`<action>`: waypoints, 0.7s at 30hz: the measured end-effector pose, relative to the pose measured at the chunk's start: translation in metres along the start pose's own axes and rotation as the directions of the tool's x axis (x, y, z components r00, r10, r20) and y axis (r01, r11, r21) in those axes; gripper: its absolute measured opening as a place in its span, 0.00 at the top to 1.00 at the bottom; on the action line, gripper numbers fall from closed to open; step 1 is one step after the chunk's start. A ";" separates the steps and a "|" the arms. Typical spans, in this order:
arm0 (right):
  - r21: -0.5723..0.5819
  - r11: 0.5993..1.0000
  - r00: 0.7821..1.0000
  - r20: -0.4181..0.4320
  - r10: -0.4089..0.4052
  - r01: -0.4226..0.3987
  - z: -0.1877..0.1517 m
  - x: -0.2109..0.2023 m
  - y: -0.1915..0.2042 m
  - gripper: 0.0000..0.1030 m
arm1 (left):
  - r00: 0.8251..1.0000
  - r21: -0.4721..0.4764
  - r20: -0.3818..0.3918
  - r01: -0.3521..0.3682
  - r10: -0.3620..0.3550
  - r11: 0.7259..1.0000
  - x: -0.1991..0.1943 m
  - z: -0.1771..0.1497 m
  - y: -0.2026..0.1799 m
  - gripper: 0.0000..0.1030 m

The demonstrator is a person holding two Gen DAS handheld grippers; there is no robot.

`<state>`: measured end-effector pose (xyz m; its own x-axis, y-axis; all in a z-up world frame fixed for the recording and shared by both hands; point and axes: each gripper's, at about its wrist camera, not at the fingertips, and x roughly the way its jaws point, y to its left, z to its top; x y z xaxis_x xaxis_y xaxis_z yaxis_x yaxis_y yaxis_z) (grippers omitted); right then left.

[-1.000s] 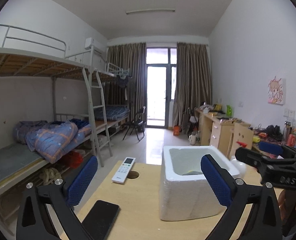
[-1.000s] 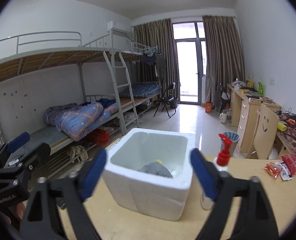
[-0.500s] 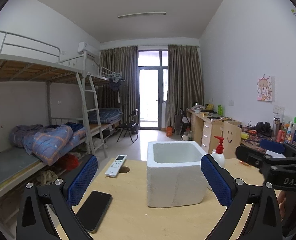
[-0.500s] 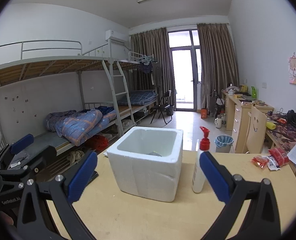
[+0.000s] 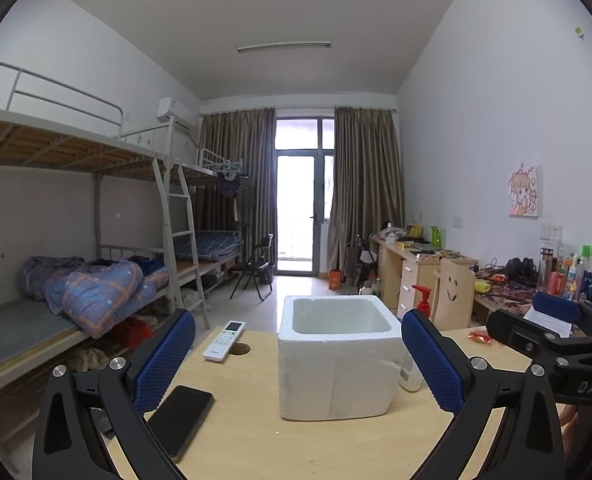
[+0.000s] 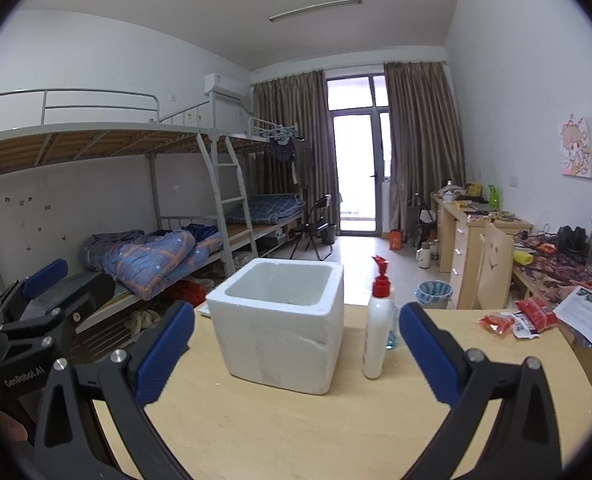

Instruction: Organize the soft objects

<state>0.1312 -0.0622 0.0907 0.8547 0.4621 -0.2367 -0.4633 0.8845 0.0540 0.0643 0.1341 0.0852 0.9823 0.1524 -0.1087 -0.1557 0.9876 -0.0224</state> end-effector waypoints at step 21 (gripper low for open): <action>0.041 0.995 0.995 0.034 -0.092 0.091 -0.089 -0.048 -0.018 0.00 | 0.999 -0.019 0.015 0.048 -0.047 0.999 -0.028 -0.082 -0.024 0.00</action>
<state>0.0778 -0.1064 0.0146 0.9014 0.3802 -0.2071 -0.3736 0.9248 0.0718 0.0319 0.1029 0.0072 0.9900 0.1061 -0.0928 -0.1107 0.9928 -0.0463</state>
